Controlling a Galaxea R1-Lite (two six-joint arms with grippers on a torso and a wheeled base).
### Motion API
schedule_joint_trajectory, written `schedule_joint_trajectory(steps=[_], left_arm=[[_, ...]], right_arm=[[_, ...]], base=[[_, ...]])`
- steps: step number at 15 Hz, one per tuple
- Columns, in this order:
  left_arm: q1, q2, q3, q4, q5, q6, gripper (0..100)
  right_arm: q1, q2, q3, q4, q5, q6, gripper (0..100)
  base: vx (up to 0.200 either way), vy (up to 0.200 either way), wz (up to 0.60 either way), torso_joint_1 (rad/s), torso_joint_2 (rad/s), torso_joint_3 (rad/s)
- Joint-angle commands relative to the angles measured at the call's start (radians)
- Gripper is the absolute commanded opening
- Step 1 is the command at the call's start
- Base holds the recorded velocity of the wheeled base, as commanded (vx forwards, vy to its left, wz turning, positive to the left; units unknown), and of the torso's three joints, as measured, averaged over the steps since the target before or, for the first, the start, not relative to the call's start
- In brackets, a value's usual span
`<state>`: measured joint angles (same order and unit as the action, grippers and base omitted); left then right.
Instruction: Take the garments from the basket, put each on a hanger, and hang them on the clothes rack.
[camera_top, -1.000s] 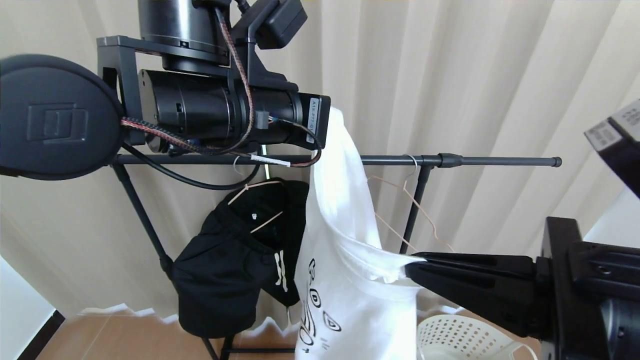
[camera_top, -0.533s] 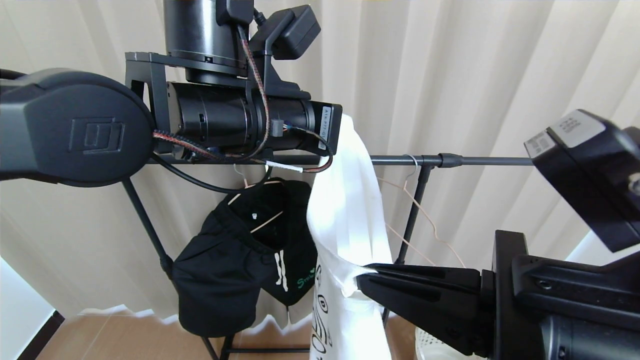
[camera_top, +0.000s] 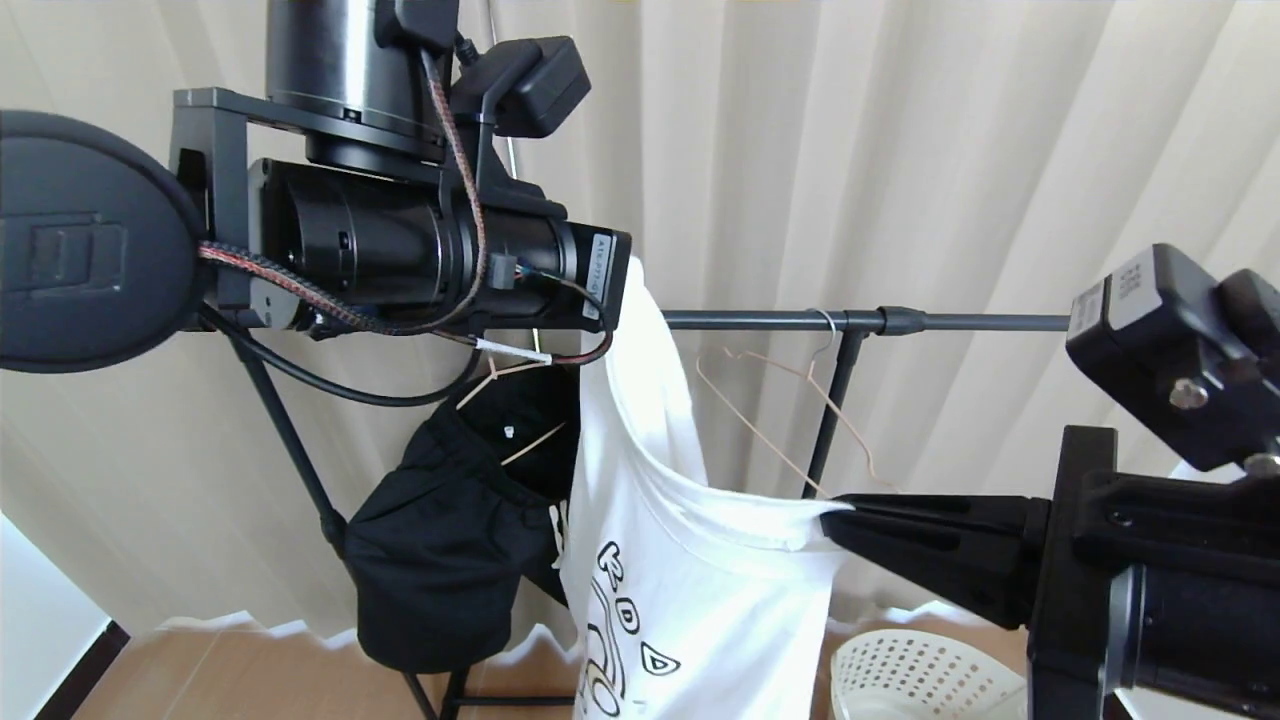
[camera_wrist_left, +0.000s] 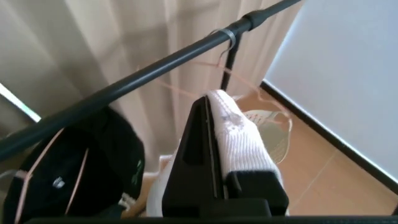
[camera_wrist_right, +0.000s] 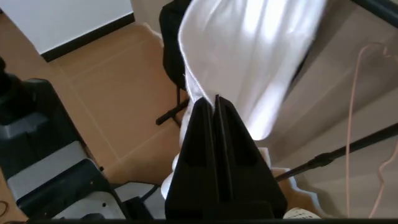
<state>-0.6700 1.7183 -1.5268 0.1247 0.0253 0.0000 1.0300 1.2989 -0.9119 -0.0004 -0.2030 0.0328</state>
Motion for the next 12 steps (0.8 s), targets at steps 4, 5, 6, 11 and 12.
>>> schedule_joint_trajectory(steps=[4, 5, 6, 11, 12], left_arm=[[-0.005, -0.114, 0.005, 0.279, 0.127, -0.009, 0], [-0.026, -0.141, 0.008, 0.395, 0.127, -0.041, 0], [-0.053, -0.143, 0.024, 0.452, 0.133, -0.094, 0], [-0.146, -0.138, 0.180, 0.495, 0.140, -0.267, 0], [-0.146, -0.138, 0.180, 0.495, 0.140, -0.267, 0]], right_arm=[[-0.226, 0.099, -0.035, -0.067, -0.006, -0.001, 0], [-0.249, 0.149, -0.044, -0.128, -0.009, 0.015, 0], [-0.248, 0.186, -0.050, -0.161, -0.023, 0.052, 0], [-0.222, 0.312, -0.131, -0.285, -0.147, 0.194, 0], [-0.222, 0.312, -0.131, -0.285, -0.147, 0.194, 0]], base=[[0.000, 0.000, 0.00, 0.000, 0.00, 0.000], [0.000, 0.000, 0.00, 0.000, 0.00, 0.000], [0.000, 0.000, 0.00, 0.000, 0.00, 0.000], [0.000, 0.000, 0.00, 0.000, 0.00, 0.000], [0.000, 0.000, 0.00, 0.000, 0.00, 0.000]])
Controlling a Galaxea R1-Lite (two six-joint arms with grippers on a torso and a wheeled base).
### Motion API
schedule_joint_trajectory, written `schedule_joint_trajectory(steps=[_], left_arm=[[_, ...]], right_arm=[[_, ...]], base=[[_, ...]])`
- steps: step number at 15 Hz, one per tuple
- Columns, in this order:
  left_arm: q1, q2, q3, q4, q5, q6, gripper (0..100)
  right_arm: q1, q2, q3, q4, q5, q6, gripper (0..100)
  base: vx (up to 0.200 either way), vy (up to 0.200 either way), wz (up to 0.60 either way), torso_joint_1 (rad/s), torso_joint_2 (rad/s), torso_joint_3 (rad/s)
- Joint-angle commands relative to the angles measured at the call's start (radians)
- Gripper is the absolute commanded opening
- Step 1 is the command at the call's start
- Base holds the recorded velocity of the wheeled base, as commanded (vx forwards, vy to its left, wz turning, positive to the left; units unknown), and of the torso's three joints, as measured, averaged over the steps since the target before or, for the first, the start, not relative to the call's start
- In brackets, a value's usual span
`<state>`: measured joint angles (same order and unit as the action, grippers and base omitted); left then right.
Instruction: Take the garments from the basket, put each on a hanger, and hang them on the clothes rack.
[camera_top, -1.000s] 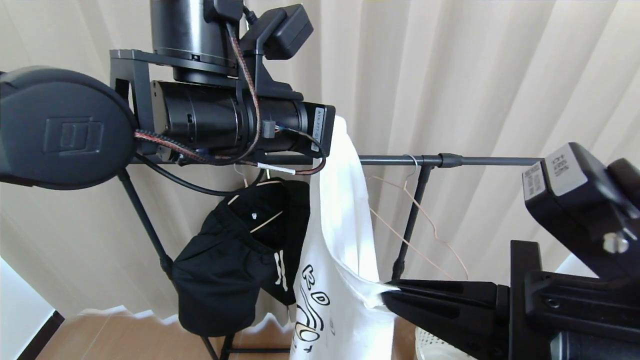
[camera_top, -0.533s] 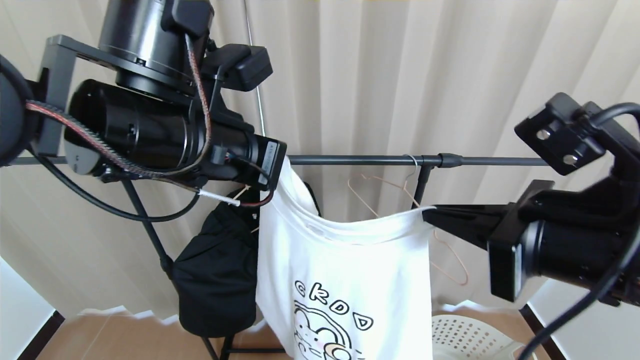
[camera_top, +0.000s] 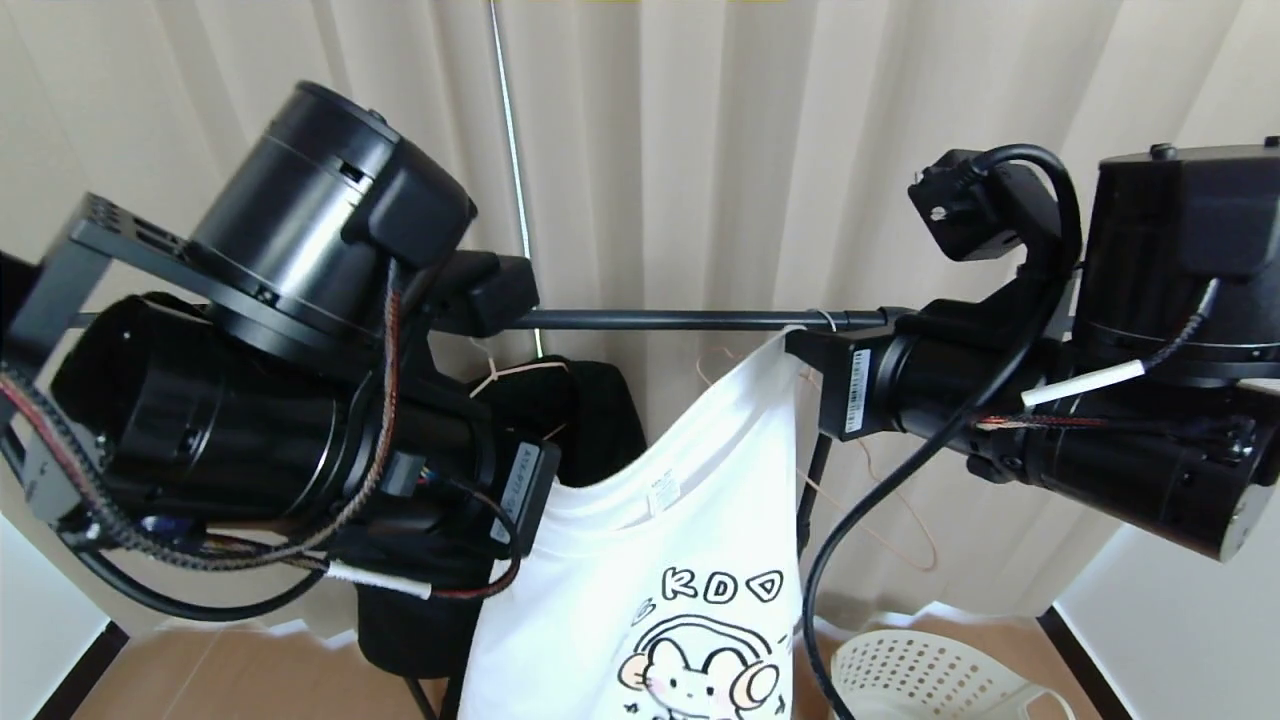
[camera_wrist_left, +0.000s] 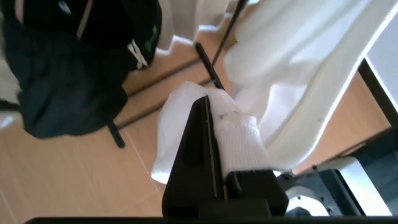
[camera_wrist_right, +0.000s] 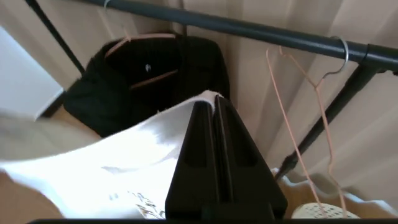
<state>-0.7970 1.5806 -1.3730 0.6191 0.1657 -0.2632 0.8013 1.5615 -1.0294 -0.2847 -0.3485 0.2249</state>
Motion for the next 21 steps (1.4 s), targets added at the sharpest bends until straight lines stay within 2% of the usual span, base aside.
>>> schedule_joint_trajectory(steps=[1, 2, 3, 5, 8, 12, 17, 18, 21], left_arm=[[-0.082, 0.024, 0.064, -0.004, -0.006, -0.083, 0], [-0.085, 0.025, 0.066, -0.004, -0.008, -0.088, 0], [-0.154, 0.061, 0.064, -0.024, -0.014, -0.156, 0], [-0.203, 0.079, 0.066, -0.093, -0.018, -0.206, 0], [-0.206, 0.110, 0.061, -0.153, -0.020, -0.252, 0], [-0.206, 0.114, 0.064, -0.180, -0.014, -0.260, 0], [-0.100, 0.044, 0.100, -0.176, 0.000, -0.254, 0], [-0.030, 0.033, 0.091, -0.177, 0.001, -0.251, 0], [0.048, 0.035, 0.066, -0.180, 0.001, -0.241, 0]], right_arm=[[0.018, 0.092, -0.034, -0.053, -0.035, 0.034, 0], [0.019, 0.095, -0.035, -0.056, -0.038, 0.034, 0], [0.038, 0.137, -0.041, -0.100, -0.070, 0.054, 0], [0.053, 0.152, -0.040, -0.129, -0.081, 0.060, 0], [0.059, 0.149, -0.038, -0.131, -0.081, 0.063, 0], [0.061, 0.138, -0.037, -0.129, -0.081, 0.067, 0], [0.038, 0.049, 0.003, -0.117, -0.089, 0.031, 0], [0.026, 0.008, 0.045, -0.123, -0.087, -0.036, 0], [0.019, -0.058, 0.095, -0.117, -0.087, -0.124, 0]], base=[[0.000, 0.000, 0.00, 0.000, 0.00, 0.000], [0.000, 0.000, 0.00, 0.000, 0.00, 0.000], [0.000, 0.000, 0.00, 0.000, 0.00, 0.000], [0.000, 0.000, 0.00, 0.000, 0.00, 0.000], [0.000, 0.000, 0.00, 0.000, 0.00, 0.000], [0.000, 0.000, 0.00, 0.000, 0.00, 0.000], [0.000, 0.000, 0.00, 0.000, 0.00, 0.000], [0.000, 0.000, 0.00, 0.000, 0.00, 0.000], [0.000, 0.000, 0.00, 0.000, 0.00, 0.000]])
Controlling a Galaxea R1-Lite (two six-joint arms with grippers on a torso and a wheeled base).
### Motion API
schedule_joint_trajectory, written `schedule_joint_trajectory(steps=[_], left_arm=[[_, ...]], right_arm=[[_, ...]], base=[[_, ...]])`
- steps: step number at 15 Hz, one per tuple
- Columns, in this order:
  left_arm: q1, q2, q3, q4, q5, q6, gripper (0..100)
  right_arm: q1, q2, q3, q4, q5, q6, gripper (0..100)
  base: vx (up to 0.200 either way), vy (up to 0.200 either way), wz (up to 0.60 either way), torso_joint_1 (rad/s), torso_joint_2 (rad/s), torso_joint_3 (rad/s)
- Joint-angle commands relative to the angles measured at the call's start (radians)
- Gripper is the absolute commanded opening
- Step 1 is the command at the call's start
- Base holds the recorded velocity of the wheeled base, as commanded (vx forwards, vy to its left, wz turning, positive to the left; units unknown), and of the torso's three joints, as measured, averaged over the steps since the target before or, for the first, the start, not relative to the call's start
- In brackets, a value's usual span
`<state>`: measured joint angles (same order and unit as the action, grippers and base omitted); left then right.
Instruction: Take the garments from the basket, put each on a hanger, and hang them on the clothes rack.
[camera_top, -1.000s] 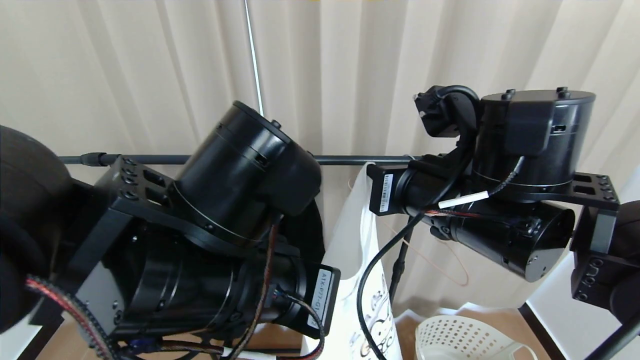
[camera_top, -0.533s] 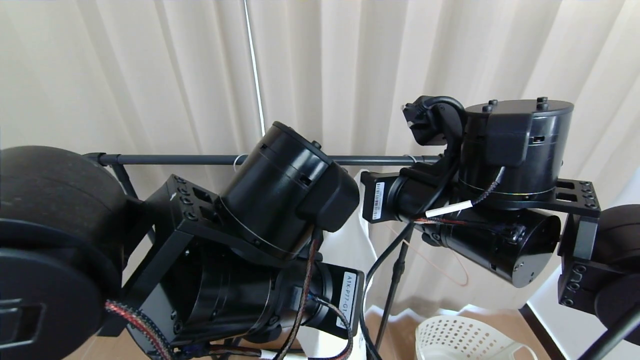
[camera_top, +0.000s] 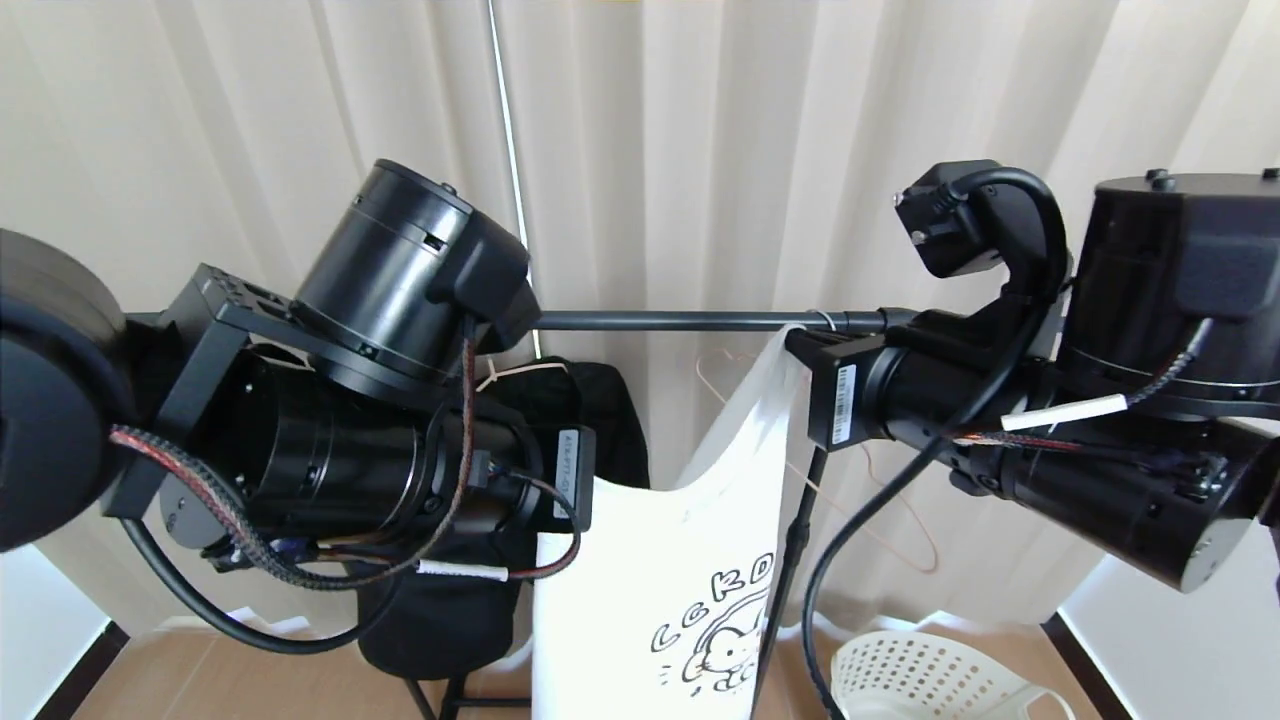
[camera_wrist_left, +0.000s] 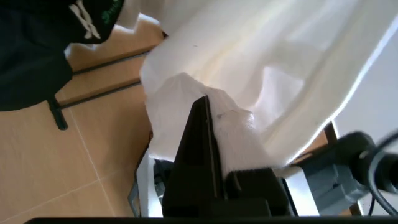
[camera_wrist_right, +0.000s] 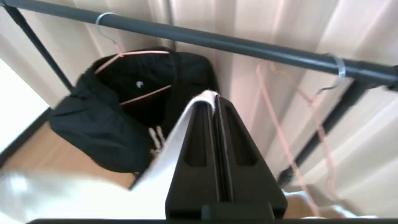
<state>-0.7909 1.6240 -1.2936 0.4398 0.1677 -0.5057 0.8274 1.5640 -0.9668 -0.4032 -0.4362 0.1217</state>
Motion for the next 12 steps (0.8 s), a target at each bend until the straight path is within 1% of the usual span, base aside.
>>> schedule_joint_trajectory(steps=[1, 2, 5, 8, 12], left_arm=[[0.045, -0.009, -0.015, -0.001, 0.000, 0.001, 0], [0.050, -0.010, -0.018, -0.001, -0.002, 0.001, 0], [0.045, -0.035, -0.006, 0.000, -0.002, 0.003, 0], [0.042, -0.046, 0.000, 0.004, -0.002, 0.003, 0], [0.039, -0.058, 0.023, 0.002, -0.002, 0.023, 0]], right_arm=[[-0.011, -0.065, 0.037, 0.000, 0.001, -0.027, 0], [-0.019, -0.094, 0.066, -0.006, 0.002, -0.073, 0], [-0.019, -0.136, 0.103, -0.008, 0.008, -0.125, 0], [-0.019, -0.136, 0.114, -0.008, 0.007, -0.128, 0], [-0.018, -0.137, 0.125, -0.008, 0.007, -0.136, 0]], base=[[0.000, 0.000, 0.00, 0.000, 0.00, 0.000], [0.000, 0.000, 0.00, 0.000, 0.00, 0.000], [0.000, 0.000, 0.00, 0.000, 0.00, 0.000], [0.000, 0.000, 0.00, 0.000, 0.00, 0.000], [0.000, 0.000, 0.00, 0.000, 0.00, 0.000]])
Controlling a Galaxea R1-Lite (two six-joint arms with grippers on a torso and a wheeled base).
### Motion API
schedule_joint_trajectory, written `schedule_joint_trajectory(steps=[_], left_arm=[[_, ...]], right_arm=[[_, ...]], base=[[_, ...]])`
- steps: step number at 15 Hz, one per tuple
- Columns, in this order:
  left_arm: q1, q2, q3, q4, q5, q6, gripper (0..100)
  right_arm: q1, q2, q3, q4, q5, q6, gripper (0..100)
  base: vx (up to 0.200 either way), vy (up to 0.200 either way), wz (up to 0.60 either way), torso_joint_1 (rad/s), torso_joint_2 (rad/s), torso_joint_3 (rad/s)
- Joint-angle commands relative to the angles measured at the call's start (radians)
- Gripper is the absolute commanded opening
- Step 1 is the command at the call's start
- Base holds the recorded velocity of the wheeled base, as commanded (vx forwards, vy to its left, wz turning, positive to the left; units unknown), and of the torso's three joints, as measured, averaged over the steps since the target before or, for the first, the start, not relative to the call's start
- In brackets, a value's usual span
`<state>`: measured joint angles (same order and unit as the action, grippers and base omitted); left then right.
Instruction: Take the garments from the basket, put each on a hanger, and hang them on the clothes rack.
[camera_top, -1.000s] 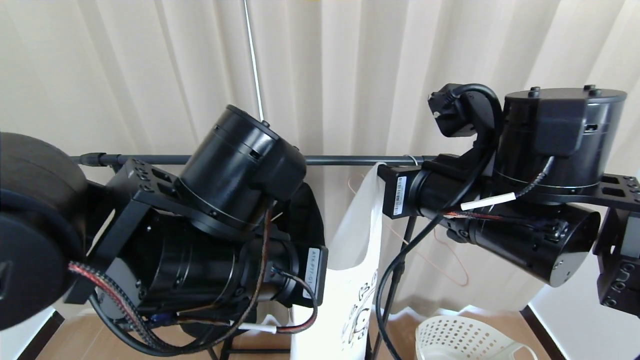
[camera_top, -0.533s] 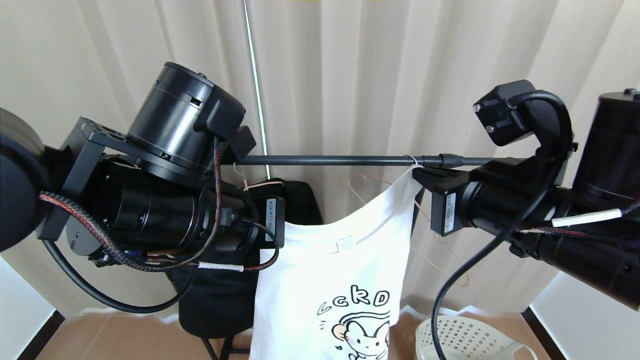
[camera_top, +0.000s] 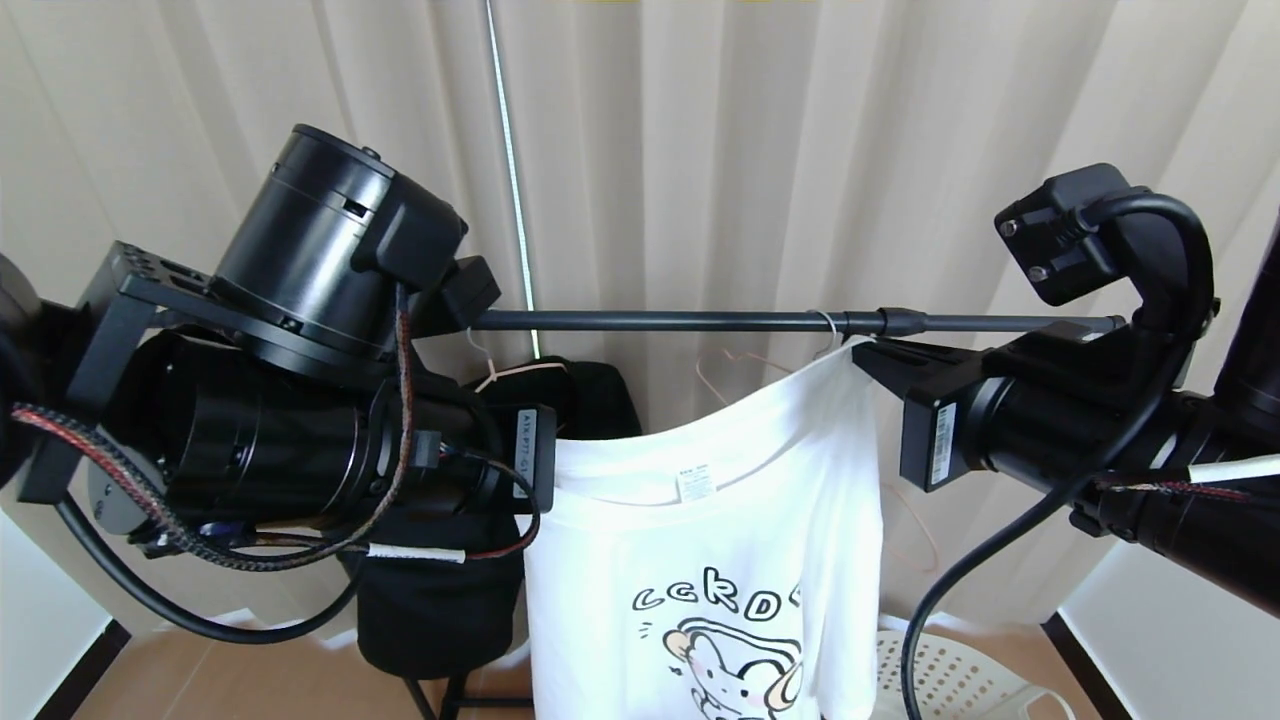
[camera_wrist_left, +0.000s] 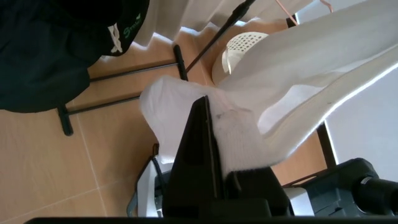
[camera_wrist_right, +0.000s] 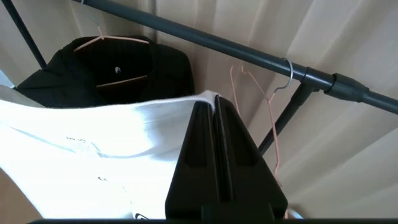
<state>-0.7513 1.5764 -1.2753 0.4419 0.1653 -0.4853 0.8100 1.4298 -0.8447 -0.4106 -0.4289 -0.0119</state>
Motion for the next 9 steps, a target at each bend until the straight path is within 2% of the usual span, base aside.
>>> schedule_joint_trajectory(steps=[1, 7, 8, 9], left_arm=[[0.000, -0.010, 0.005, 0.000, 0.000, 0.002, 0], [-0.008, -0.022, 0.027, -0.002, 0.000, 0.025, 0], [-0.013, -0.024, 0.037, -0.002, 0.000, 0.025, 100], [-0.017, -0.026, 0.048, -0.003, 0.000, 0.027, 100]], right_arm=[[0.000, -0.003, 0.003, 0.000, -0.001, -0.002, 0], [0.001, -0.003, 0.018, -0.002, -0.002, -0.017, 0], [0.001, -0.003, 0.018, -0.004, -0.002, -0.025, 0], [0.001, -0.003, 0.019, -0.004, -0.002, -0.031, 0]], base=[[0.000, 0.000, 0.00, 0.000, 0.00, 0.000], [0.000, 0.000, 0.00, 0.000, 0.00, 0.000], [0.000, 0.000, 0.00, 0.000, 0.00, 0.000], [0.000, 0.000, 0.00, 0.000, 0.00, 0.000]])
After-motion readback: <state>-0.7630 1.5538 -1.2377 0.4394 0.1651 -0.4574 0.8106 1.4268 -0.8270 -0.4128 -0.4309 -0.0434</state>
